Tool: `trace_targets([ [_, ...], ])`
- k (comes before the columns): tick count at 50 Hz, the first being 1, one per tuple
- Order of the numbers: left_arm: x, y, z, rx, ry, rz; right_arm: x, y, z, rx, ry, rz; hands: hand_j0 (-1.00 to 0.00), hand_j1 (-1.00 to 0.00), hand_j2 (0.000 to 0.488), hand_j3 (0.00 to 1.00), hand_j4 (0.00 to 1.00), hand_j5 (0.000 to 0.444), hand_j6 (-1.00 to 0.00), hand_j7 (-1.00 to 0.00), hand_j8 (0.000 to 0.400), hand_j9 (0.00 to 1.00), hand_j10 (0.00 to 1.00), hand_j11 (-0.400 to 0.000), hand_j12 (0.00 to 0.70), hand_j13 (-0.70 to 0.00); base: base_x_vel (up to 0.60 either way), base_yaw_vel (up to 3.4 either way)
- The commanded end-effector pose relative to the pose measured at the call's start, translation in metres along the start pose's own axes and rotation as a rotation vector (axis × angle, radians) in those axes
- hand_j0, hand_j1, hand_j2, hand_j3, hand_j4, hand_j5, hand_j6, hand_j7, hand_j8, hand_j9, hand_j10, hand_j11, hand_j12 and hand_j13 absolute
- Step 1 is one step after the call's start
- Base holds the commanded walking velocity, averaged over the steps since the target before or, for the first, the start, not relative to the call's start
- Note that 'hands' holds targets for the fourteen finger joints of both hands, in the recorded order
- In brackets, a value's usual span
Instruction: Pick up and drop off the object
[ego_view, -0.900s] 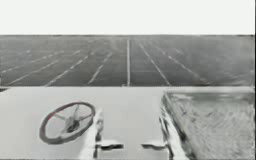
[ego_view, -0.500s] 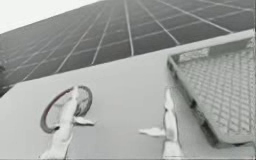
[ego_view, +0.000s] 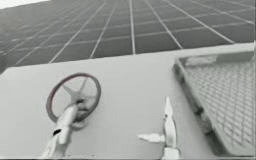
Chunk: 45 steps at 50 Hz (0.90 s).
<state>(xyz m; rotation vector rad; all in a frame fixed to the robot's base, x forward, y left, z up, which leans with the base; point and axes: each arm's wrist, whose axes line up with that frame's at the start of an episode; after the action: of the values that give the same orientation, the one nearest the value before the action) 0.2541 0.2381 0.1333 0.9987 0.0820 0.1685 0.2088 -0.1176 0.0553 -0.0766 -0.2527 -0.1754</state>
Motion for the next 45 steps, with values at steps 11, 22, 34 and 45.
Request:
trace_targets([
  [11,-0.037,0.066,0.146,-1.166,-0.146,-0.594,0.02,0.034,-0.022,-0.083,-0.053,0.126,-1.0,-1.0,0.0,0.0,0.0,0.0,-1.0,-1.0,0.4,0.0,0.0,0.0,0.7,0.0,0.0,0.0],
  [22,-0.064,0.019,0.088,-1.891,-0.193,-0.558,0.008,0.204,-0.057,0.231,-0.232,-0.178,-1.0,-1.0,0.0,0.0,0.0,0.0,-1.0,-1.0,0.4,0.0,0.0,0.0,0.7,0.0,0.0,0.0],
  [34,-0.063,0.007,0.105,-1.889,-0.179,-0.579,0.069,0.184,-0.02,0.046,-0.46,-0.123,-1.0,-1.0,0.0,0.99,1.0,0.005,-1.0,-1.0,0.4,0.99,1.0,-0.4,0.7,-0.7,0.0,0.0],
  [45,-0.067,-0.007,0.078,-1.786,-0.048,-0.537,0.062,0.119,-0.019,0.486,0.099,-0.153,-1.0,-1.0,0.0,1.0,1.0,0.0,-1.0,-1.0,0.4,1.0,1.0,-0.4,0.7,-0.7,0.0,0.0],
])
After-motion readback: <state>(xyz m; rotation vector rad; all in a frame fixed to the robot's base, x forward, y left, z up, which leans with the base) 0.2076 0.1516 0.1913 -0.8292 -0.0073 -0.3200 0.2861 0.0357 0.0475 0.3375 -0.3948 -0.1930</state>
